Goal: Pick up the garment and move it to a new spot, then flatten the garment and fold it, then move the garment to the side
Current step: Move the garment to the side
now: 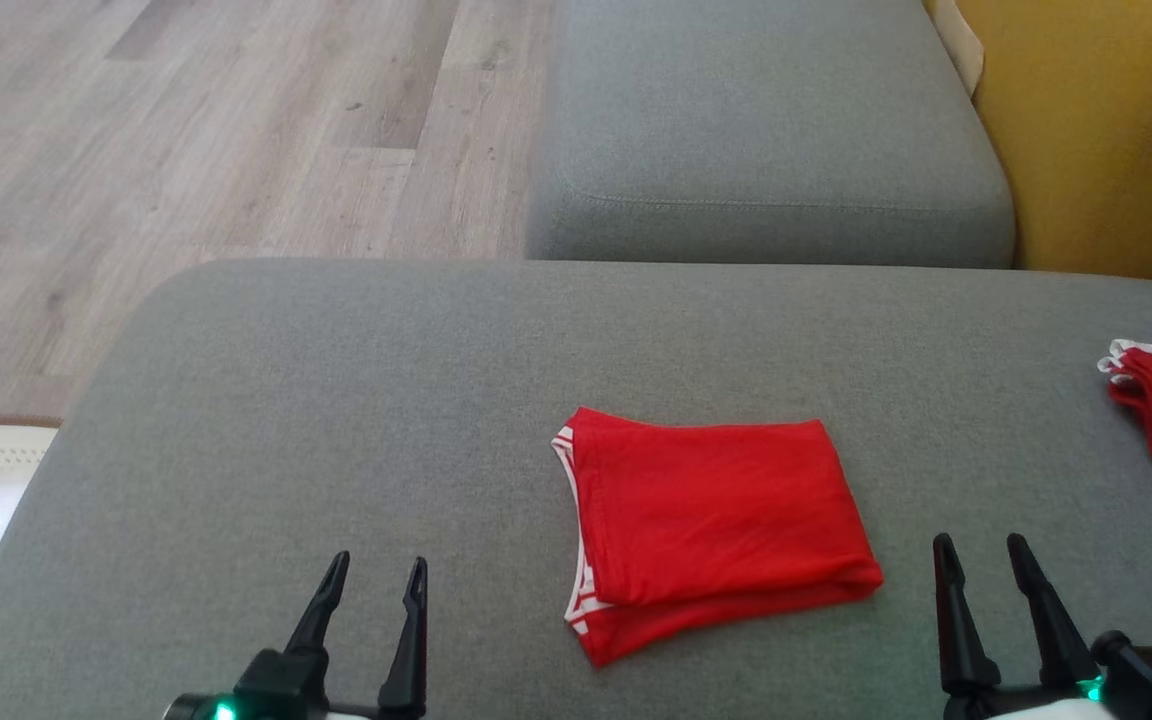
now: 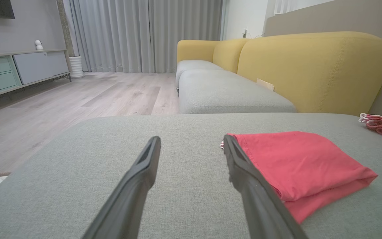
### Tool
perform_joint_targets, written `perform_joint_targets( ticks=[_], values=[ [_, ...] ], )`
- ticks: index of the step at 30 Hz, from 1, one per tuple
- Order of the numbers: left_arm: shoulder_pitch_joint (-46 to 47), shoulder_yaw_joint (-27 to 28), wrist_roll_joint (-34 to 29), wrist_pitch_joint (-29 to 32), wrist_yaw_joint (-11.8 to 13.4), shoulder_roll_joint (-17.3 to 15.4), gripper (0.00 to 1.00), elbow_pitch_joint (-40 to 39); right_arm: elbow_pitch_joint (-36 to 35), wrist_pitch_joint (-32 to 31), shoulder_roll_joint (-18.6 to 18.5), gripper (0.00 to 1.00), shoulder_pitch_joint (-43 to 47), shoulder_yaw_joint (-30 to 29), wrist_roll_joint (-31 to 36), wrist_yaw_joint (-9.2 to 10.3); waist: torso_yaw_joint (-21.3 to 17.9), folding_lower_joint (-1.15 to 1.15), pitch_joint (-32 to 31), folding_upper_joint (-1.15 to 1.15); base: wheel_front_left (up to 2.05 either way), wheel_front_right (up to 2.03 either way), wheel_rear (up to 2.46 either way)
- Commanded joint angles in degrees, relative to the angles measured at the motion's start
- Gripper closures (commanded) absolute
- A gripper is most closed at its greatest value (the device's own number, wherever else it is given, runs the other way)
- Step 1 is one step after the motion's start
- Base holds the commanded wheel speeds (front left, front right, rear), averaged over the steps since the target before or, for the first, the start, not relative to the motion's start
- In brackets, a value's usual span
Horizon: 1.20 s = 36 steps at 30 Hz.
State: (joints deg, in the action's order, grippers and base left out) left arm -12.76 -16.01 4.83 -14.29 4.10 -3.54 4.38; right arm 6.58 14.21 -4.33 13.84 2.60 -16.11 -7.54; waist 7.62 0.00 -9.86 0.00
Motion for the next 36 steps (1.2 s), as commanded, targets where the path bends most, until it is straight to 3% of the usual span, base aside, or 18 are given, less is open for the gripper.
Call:
perform_joint_targets(
  ticks=[1, 12, 19, 26, 36],
  values=[
    [2.61, 1.98, -0.5, -0.71, 0.18, 0.67, 0.0, -1.96, -1.52, 0.79, -0.42, 0.0, -1.46, 1.04, 0.6, 0.05, 0.0, 0.0, 0.22, 0.0, 0.0, 0.0, 0.0],
    [3.37, 1.46, 0.72, -0.71, 0.63, 0.67, 0.0, -3.02, 0.3, 0.79, -1.83, 0.0, -3.38, 1.11, 1.08, 0.05, 0.27, 0.0, 3.23, 0.0, 0.0, 0.0, 0.0],
    [5.04, -0.61, 2.34, -0.71, 0.82, 0.67, 0.0, -4.23, 6.29, 0.79, -6.64, 0.0, -12.1, 1.95, 0.33, 0.05, 0.75, 0.0, 7.62, 0.0, 0.0, 0.0, 0.0],
    [7.34, -2.84, 3.54, -0.71, 0.99, 0.67, 0.0, -4.92, 19.91, -2.33, -12.99, 0.0, -21.83, 9.75, -6.94, 0.05, 2.42, 0.0, 10.97, 0.0, 0.0, 0.0, 0.0],
    [10.41, -4.47, 4.3, -0.71, 1.59, 0.67, 0.0, -5.44, 30.48, -7.48, -17.11, 0.0, -31.21, 18.98, -19.71, 0.05, 4.63, 0.0, 15.66, 0.0, 0.0, 0.0, 0.0]
  ],
)
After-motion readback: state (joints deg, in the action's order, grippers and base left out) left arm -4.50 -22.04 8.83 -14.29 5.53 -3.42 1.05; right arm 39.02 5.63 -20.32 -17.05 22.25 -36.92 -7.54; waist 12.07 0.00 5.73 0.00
